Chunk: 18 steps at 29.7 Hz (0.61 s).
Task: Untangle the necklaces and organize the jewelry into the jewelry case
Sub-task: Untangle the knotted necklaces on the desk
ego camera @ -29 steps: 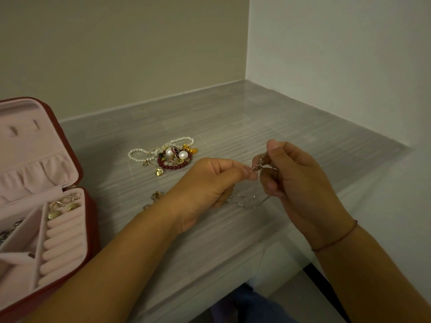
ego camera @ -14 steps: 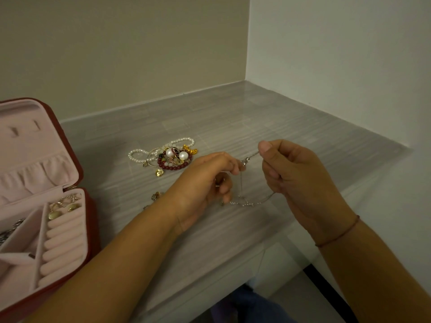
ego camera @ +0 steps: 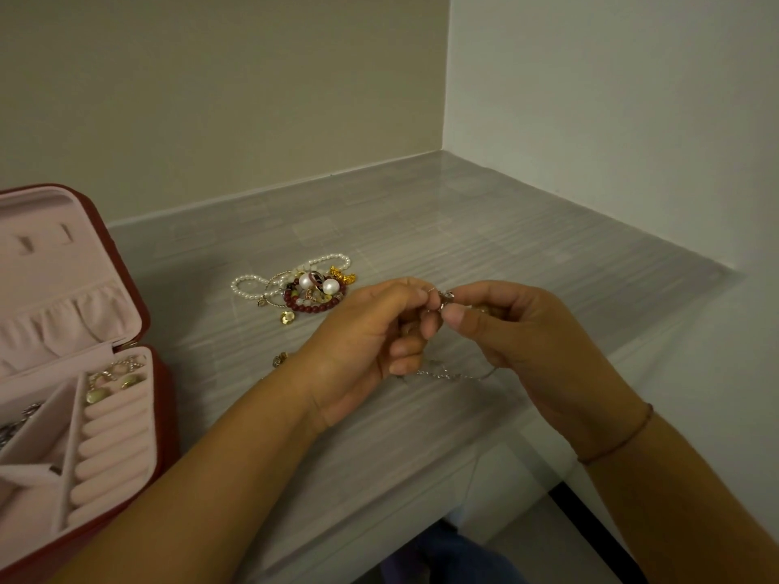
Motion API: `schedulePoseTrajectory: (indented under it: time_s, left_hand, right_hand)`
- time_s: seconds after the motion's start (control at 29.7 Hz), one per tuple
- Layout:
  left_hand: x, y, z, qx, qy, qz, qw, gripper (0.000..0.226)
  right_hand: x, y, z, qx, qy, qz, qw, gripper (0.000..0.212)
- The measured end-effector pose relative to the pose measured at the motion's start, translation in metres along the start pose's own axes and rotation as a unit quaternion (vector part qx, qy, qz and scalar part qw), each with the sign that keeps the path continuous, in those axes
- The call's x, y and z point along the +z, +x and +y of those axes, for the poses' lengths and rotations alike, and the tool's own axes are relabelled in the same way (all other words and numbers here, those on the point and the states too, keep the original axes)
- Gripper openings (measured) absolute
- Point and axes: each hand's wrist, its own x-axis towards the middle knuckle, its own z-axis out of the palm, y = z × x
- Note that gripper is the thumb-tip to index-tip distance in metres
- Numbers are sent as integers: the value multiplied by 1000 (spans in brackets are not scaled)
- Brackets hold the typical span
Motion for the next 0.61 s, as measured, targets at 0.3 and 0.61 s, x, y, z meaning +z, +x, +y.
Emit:
schedulePoseTrajectory:
  time_s: [0.3, 0.61]
  left_hand:
    - [-2, 2, -5, 15, 60, 41, 997, 27]
    - [-9, 1, -1, -21, 17, 27, 999, 17]
  right_hand:
    - [-4, 1, 2, 32, 8, -14, 999, 10]
    - [-9, 4, 0, 79, 88, -58, 991, 9]
